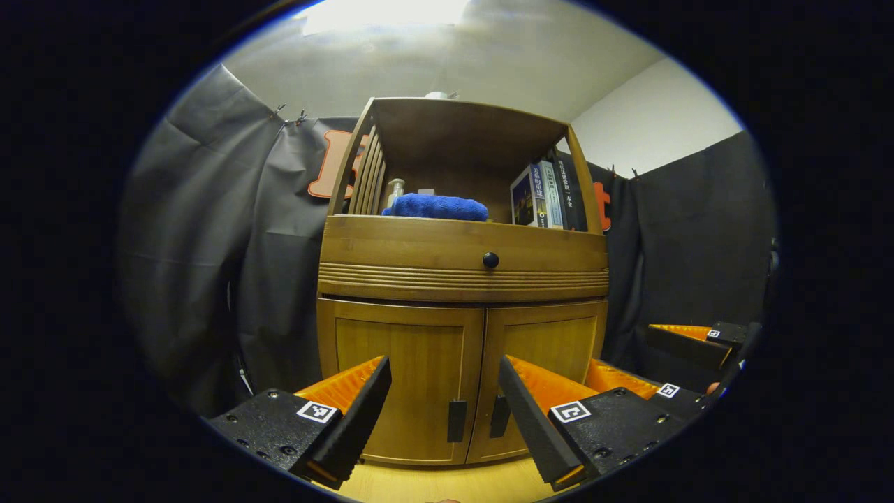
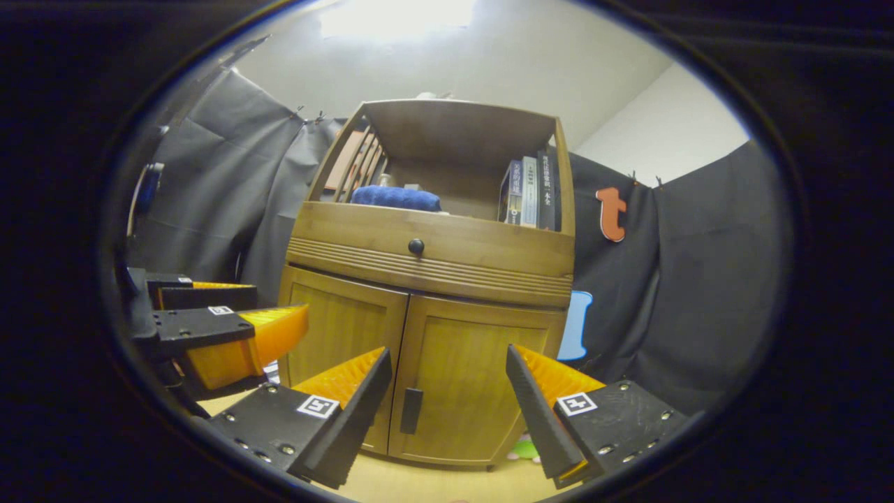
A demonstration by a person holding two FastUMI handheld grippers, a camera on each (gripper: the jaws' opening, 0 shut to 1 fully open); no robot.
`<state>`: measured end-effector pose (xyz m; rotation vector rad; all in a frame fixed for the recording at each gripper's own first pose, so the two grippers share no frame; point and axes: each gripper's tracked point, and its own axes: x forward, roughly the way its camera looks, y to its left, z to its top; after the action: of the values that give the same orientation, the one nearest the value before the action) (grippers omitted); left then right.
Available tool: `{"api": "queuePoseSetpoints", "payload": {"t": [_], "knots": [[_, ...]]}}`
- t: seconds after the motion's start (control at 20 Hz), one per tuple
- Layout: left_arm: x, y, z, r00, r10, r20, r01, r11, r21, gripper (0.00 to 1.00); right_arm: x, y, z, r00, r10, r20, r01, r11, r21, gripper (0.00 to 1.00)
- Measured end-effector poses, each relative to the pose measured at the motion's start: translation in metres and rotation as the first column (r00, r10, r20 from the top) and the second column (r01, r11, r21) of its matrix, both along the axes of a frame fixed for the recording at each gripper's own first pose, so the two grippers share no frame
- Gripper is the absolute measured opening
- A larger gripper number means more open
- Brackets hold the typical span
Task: Open the right door of the double-door shoe cabinet with the right hand, and open the left door with the left hand.
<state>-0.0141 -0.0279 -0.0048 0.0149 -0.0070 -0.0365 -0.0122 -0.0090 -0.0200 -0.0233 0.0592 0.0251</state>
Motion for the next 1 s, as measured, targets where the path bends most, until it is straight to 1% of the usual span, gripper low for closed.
{"api": "queuePoseSetpoints", "payload": {"t": [0.2, 0.25, 0.3, 0.45, 0.55, 0.6, 0.7, 0.75, 0.8, 0.85, 0.9, 0.95, 1.0], "knots": [[-0.003, 0.003, 0.000, 1.000, -0.003, 0.007, 0.003, 1.000, 0.013, 0.95, 0.013, 0.001, -0.017, 0.999, -0.002, -0.033, 0.003, 1.000, 0.031, 0.97], [-0.004, 0.006, 0.000, 1.000, 0.004, 0.005, -0.004, 1.000, 0.018, 0.92, 0.018, 0.002, -0.023, 0.999, -0.002, -0.044, 0.004, 0.999, 0.047, 0.97], [-0.005, 0.010, -0.001, 1.000, 0.014, 0.004, -0.014, 1.000, 0.023, 0.95, 0.025, 0.004, -0.028, 0.998, 0.000, -0.057, 0.003, 0.998, 0.061, 0.98], [-0.009, 0.029, -0.004, 0.998, 0.057, -0.007, -0.057, 0.998, 0.028, 0.95, 0.045, 0.011, -0.048, 0.995, 0.002, -0.097, 0.004, 0.998, 0.059, 0.97], [-0.011, 0.048, -0.008, 0.994, 0.103, -0.019, -0.102, 0.994, 0.032, 0.95, 0.061, 0.021, -0.060, 0.993, 0.021, -0.114, -0.015, 0.999, 0.049, 0.97], [-0.015, 0.058, -0.009, 0.991, 0.133, -0.022, -0.132, 0.991, 0.038, 0.92, 0.068, 0.026, -0.067, 0.992, 0.033, -0.124, -0.028, 0.999, 0.043, 0.97], [-0.016, 0.079, -0.009, 0.981, 0.194, -0.024, -0.192, 0.980, 0.053, 0.91, 0.085, 0.038, -0.082, 0.988, 0.053, -0.146, -0.049, 0.998, 0.031, 0.97], [-0.018, 0.089, -0.008, 0.974, 0.224, -0.021, -0.222, 0.973, 0.059, 0.95, 0.093, 0.043, -0.089, 0.986, 0.058, -0.159, -0.055, 0.998, 0.026, 0.98], [-0.021, 0.098, -0.008, 0.967, 0.253, -0.018, -0.251, 0.966, 0.066, 0.92, 0.101, 0.047, -0.098, 0.983, 0.063, -0.175, -0.060, 0.998, 0.022, 0.97], [-0.024, 0.108, -0.006, 0.960, 0.281, -0.014, -0.279, 0.957, 0.074, 0.95, 0.109, 0.049, -0.106, 0.979, 0.068, -0.190, -0.065, 0.998, 0.021, 0.97], [-0.027, 0.117, -0.005, 0.951, 0.309, -0.011, -0.307, 0.948, 0.083, 0.95, 0.116, 0.052, -0.116, 0.975, 0.067, -0.210, -0.065, 0.998, 0.019, 0.95], [-0.031, 0.125, -0.003, 0.942, 0.336, -0.006, -0.334, 0.938, 0.091, 0.95, 0.122, 0.052, -0.127, 0.970, 0.060, -0.234, -0.057, 0.998, 0.018, 0.97], [-0.033, 0.134, -0.003, 0.933, 0.361, -0.004, -0.359, 0.928, 0.097, 0.95, 0.127, 0.054, -0.138, 0.964, 0.060, -0.259, -0.056, 0.998, 0.025, 0.95]]}}
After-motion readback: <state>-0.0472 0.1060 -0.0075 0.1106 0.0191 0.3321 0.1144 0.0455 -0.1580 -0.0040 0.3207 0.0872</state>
